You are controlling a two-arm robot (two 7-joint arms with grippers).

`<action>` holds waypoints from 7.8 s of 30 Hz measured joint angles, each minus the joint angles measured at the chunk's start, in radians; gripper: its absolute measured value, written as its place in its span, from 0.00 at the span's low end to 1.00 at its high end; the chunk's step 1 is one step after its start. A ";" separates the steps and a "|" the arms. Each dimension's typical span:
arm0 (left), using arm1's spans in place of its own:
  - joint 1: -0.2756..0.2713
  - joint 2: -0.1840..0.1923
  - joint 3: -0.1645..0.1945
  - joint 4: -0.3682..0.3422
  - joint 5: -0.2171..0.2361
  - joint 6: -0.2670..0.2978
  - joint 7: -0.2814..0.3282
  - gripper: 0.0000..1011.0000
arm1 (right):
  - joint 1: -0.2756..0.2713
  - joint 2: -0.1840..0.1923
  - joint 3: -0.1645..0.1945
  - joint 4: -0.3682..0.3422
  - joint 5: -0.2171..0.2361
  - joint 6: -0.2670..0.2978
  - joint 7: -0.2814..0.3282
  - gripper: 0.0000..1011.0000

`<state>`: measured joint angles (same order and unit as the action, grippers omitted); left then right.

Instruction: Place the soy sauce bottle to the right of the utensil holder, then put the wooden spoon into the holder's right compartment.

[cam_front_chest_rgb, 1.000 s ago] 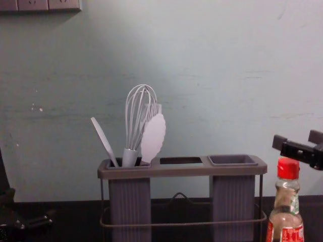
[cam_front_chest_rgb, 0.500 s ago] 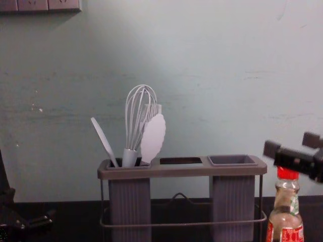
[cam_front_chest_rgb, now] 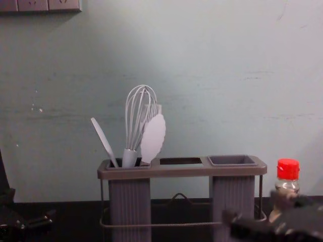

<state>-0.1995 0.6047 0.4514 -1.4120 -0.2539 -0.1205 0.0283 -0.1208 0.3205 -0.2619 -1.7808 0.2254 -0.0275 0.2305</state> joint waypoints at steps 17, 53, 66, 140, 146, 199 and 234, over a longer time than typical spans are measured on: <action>0.000 0.000 0.000 0.000 0.000 0.000 0.000 1.00 | -0.022 -0.073 -0.080 0.017 -0.090 0.093 -0.008 0.99; 0.000 0.000 0.000 0.000 0.000 0.000 0.000 1.00 | 0.000 -0.091 -0.082 -0.019 -0.111 0.255 -0.024 0.99; 0.000 0.000 0.000 0.000 0.000 0.000 0.000 1.00 | 0.112 -0.123 -0.148 -0.110 -0.222 0.713 -0.047 0.99; 0.000 0.000 0.000 0.000 0.000 0.000 0.000 1.00 | 0.295 -0.272 -0.158 0.098 -0.377 1.040 0.074 0.99; 0.000 0.000 0.000 0.000 0.000 0.000 0.000 1.00 | 0.296 -0.274 -0.152 0.105 -0.389 1.037 0.086 0.99; 0.000 0.000 0.000 0.000 0.000 0.000 0.000 1.00 | -0.103 -0.131 0.005 -0.340 -0.472 0.316 0.016 0.83; 0.000 0.000 0.000 0.000 0.000 0.000 0.000 1.00 | -0.191 -0.055 0.048 -0.320 -0.434 -0.027 -0.054 0.83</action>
<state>-0.1995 0.6047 0.4514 -1.4120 -0.2538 -0.1206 0.0283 -0.3123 0.2655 -0.2135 -2.1007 -0.2086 -0.0548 0.1767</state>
